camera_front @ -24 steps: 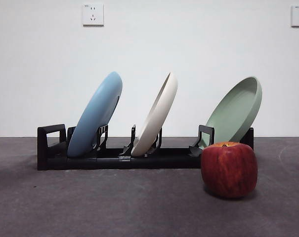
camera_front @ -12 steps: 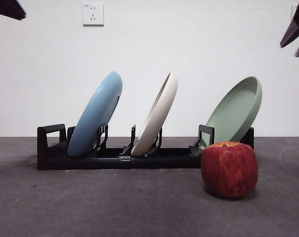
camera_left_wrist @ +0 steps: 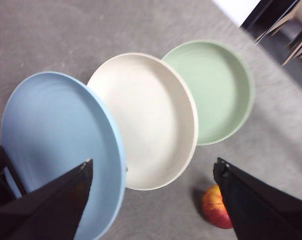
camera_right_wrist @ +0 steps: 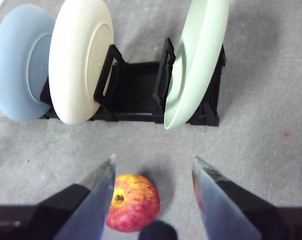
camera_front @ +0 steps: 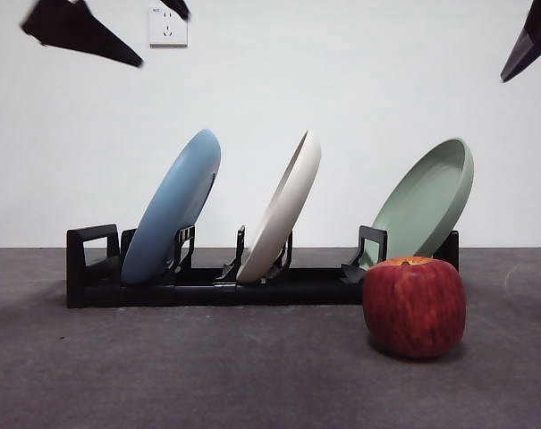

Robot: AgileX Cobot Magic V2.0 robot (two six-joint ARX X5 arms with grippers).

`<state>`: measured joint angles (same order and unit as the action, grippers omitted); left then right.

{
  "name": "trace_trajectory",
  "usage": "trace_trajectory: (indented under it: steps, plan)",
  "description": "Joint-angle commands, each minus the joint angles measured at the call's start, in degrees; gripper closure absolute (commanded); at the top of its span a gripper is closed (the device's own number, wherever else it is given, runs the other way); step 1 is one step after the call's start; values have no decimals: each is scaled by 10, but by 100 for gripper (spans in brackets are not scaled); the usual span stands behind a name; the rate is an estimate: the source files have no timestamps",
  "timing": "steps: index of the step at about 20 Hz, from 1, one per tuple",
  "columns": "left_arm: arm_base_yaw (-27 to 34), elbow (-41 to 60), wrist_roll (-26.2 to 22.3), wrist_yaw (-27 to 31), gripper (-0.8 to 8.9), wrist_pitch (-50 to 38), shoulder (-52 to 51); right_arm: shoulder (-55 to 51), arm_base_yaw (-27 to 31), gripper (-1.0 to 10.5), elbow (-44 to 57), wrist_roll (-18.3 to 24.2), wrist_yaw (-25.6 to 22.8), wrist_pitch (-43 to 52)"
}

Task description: Take the blue plate from the plate rack,put the plate on the table,take the apple from the table,put the apple in the plate

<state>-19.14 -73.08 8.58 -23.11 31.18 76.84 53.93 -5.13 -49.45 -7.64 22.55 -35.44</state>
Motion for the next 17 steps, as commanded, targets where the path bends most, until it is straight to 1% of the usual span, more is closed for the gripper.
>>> trace_trajectory:
  steps: [1,3,6,8,10,12,13,16,17]
  plan:
    - [-16,-50,-23,45,408,38,59,-1,1,690,-2,6,0,-4]
    - [-22,-89,-26,54,408,59,111,-1,1,690,-2,6,0,-7]
    - [-23,-117,-26,54,409,59,167,-1,1,690,-2,6,0,-7]
    - [-24,-117,-26,58,409,50,190,-1,1,690,-2,6,0,-7]
    - [-25,-117,-26,81,409,40,206,-1,1,690,-2,6,0,-7]
    - [-27,-117,-26,90,414,35,209,-1,1,690,-2,6,0,-7]
    - [-31,-117,-26,92,461,31,209,-1,1,690,-2,6,0,-7]
    - [-37,-117,-29,91,810,29,209,-1,1,690,-2,6,0,-7]
    - [-38,-117,-29,91,822,30,209,-1,1,690,-2,6,0,-7]
